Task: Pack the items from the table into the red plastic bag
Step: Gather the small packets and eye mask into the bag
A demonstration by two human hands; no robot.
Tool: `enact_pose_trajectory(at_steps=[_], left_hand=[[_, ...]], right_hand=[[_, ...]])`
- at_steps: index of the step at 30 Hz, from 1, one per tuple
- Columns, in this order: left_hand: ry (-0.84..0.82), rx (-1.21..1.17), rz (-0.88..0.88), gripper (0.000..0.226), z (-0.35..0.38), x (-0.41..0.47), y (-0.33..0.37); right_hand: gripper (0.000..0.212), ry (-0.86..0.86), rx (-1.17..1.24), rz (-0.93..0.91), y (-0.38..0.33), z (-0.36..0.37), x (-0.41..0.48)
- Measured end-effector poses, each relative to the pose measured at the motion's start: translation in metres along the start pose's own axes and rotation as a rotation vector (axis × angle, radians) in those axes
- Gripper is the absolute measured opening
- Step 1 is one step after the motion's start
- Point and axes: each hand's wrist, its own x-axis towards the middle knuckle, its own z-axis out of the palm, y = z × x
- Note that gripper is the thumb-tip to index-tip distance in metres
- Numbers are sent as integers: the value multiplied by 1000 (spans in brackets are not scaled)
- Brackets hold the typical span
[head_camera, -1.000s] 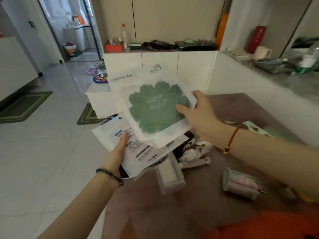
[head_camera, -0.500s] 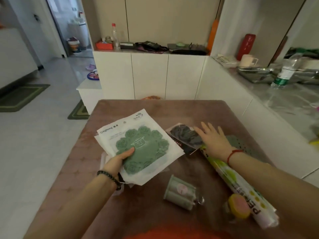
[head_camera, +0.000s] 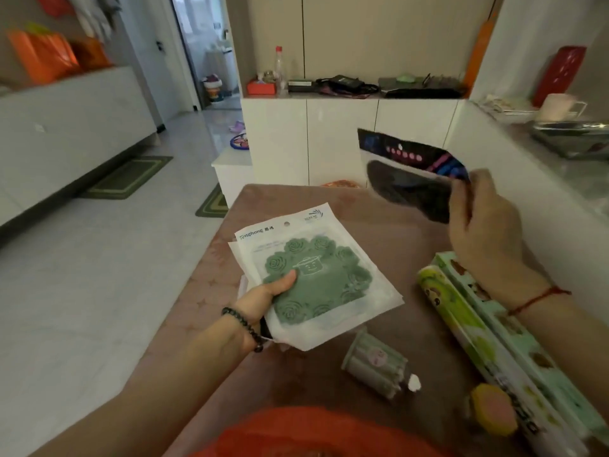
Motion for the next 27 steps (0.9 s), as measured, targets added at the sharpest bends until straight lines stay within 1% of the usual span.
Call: enact_pose_trajectory(at_steps=[1, 2, 3, 4, 5, 6, 7, 9, 10, 12, 13, 14, 15, 16, 17, 18, 19, 20, 21, 23, 24, 25, 26, 27], left_hand=[[-16, -5, 22, 63, 4, -6, 2], [-38, -16, 35, 63, 8, -13, 3], [-68, -25, 35, 62, 14, -22, 6], [-105, -26, 23, 58, 21, -33, 10], [-132, -9, 18, 55, 27, -45, 13], [-164, 8, 28, 55, 34, -59, 17], [-193, 18, 57, 61, 37, -73, 20], [-257, 5, 119, 64, 41, -106, 25], [-278, 0, 143, 58, 40, -125, 27], [-311, 19, 156, 31, 31, -158, 26], [-335, 45, 138, 19, 25, -171, 25], [-352, 74, 112, 16, 20, -186, 23], [-365, 95, 83, 12, 14, -197, 19], [-370, 91, 61, 13, 8, -209, 16], [-374, 94, 47, 19, 2, -220, 13], [-388, 95, 29, 17, -2, -232, 10], [-404, 108, 18, 11, -6, -242, 6], [-412, 144, 6, 15, -10, -252, 2], [-428, 179, -10, 18, -13, -260, -4], [-435, 246, -4, 14, -18, -271, -14], [-441, 288, 9, 11, -18, -275, -18], [-451, 338, 32, 10, -18, -278, -22], [-454, 380, 61, 11, -19, -282, -25], [-456, 408, 82, 16, -20, -286, -30]], right_hand=[[24, 54, -21, -172, -20, -16, -4], [25, 65, -60, -332, -40, -30, -14], [27, 19, -110, -475, -58, -39, -28], [27, -79, -168, -586, -73, -46, -44], [24, -196, -227, -659, -87, -53, -59], [19, -305, -273, -701, -98, -59, -74], [15, -385, -297, -719, -108, -64, -88], [14, -467, -287, -720, -129, -80, -107], [13, -507, -280, -700, -140, -90, -114], [13, -565, -309, -678, -164, -110, -128], [17, -604, -277, -667, -175, -120, -135], [27, -677, -170, -605, -185, -132, -142], [37, -749, -21, -466, -197, -146, -148], [39, -754, 147, -275, -208, -161, -155], [35, -608, 270, -106, -216, -174, -161], [33, -419, 329, 59, -216, -182, -167], [41, -306, 391, 230, -217, -189, -172], [53, -317, 498, 420, -217, -193, -178], [61, -406, 654, 613, -216, -195, -185], [62, -576, 999, 890, -206, -192, -201], [64, -639, 1117, 990, -202, -191, -210], [70, -702, 1173, 1057, -198, -190, -220], [77, -734, 1197, 1088, -193, -188, -231], [80, -732, 1194, 1086, -189, -188, -240]])
